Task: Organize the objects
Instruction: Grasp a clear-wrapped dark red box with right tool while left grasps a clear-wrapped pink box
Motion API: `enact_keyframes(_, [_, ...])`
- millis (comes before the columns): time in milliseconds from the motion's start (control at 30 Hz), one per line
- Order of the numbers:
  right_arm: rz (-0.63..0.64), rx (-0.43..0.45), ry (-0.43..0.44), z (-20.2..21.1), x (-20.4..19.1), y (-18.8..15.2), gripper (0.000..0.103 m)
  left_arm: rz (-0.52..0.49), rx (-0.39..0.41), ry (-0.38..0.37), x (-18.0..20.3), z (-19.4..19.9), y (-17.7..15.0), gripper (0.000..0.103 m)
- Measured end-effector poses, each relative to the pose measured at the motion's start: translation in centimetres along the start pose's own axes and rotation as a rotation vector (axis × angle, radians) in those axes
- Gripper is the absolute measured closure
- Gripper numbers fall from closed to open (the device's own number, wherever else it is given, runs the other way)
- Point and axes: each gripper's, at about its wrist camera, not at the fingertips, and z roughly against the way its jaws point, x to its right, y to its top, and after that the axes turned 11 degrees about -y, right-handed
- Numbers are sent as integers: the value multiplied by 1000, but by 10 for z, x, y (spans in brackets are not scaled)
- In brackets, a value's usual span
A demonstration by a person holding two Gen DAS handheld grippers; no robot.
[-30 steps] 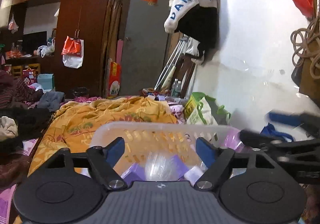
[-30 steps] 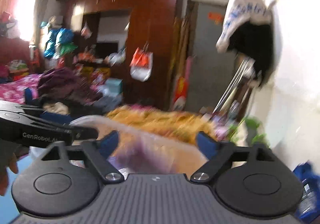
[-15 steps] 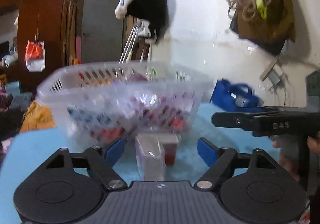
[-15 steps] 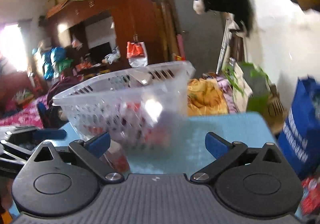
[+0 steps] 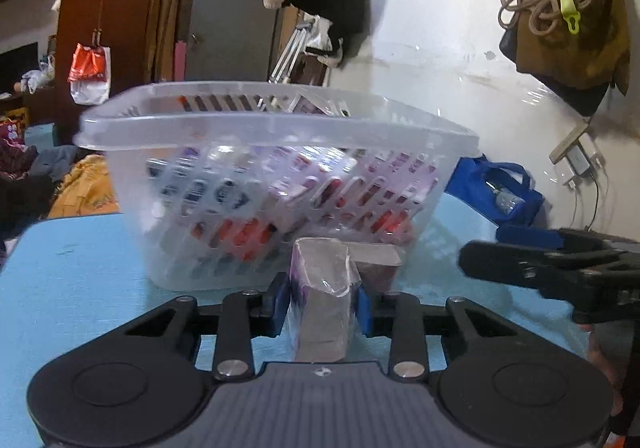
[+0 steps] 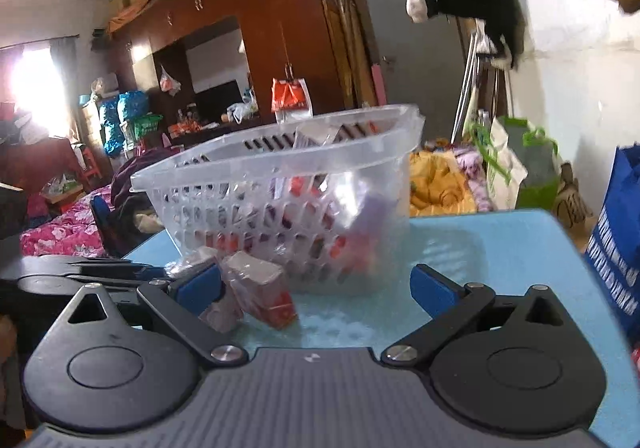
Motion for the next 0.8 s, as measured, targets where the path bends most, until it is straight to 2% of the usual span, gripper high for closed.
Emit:
enact_keyframes(167, [50, -103, -29, -32, -29, -4, 0, 12, 41, 63, -17, 30, -4, 65])
enact_keyframes(233, [80, -144, -41, -44, -40, -5, 0, 33, 50, 63, -27, 39, -7, 65])
enact_keyframes(367, [94, -163, -64, -55, -58, -4, 1, 77, 72, 38, -43, 50, -11, 65])
enact_keyframes(467, [113, -160, -94, -58, -68, -4, 5, 91, 74, 32, -48, 52, -14, 65])
enact_keyframes(533, [107, -171, -111, -62, -70, -4, 13, 91, 75, 21, -49, 51, -15, 65])
enact_keyframes(700, [84, -190, -132, -66, -68, -6, 24, 92, 89, -8, -45, 50, -17, 64])
enact_keyframes(800, [98, -191, -141, -66, -68, -7, 43, 92, 90, -16, -43, 49, -18, 64])
